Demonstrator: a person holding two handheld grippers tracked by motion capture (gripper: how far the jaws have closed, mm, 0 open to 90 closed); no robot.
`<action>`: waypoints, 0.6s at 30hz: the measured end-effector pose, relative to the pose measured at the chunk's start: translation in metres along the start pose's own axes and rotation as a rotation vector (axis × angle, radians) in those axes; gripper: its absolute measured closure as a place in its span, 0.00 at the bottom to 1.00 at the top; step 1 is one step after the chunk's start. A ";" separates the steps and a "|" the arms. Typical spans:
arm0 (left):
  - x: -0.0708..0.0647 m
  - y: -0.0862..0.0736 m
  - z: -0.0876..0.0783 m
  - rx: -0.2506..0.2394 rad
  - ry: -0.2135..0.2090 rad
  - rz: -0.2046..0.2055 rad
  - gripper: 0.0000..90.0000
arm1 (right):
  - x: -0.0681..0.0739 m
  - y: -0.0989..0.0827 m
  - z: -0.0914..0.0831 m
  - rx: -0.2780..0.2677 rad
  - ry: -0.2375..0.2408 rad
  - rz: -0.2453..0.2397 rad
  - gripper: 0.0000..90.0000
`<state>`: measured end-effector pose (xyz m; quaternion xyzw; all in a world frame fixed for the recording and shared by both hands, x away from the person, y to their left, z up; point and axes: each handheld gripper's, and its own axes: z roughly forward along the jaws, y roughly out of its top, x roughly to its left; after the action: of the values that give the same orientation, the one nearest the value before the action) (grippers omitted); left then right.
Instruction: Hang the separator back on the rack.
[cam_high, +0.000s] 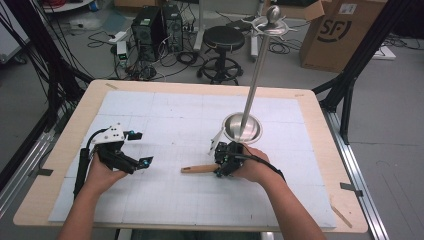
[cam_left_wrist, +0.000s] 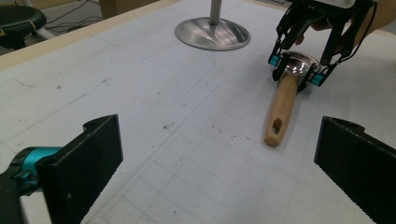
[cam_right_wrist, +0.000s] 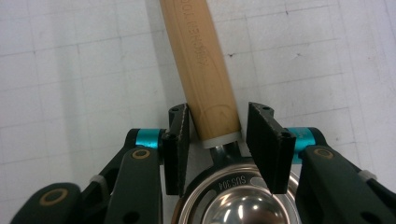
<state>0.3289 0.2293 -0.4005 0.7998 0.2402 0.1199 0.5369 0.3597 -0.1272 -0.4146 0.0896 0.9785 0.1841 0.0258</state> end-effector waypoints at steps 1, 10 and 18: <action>0.000 0.000 0.000 0.004 0.002 -0.002 0.02 | 0.000 0.000 0.000 -0.001 0.002 -0.001 0.66; -0.001 0.000 0.001 0.012 -0.002 0.006 0.02 | -0.001 0.002 0.001 0.015 0.024 0.003 0.73; -0.001 -0.001 0.002 0.014 -0.002 0.005 0.02 | 0.001 0.003 0.000 0.018 0.014 -0.012 0.76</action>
<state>0.3290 0.2277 -0.4016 0.8043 0.2385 0.1188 0.5311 0.3589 -0.1245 -0.4138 0.0829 0.9807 0.1759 0.0194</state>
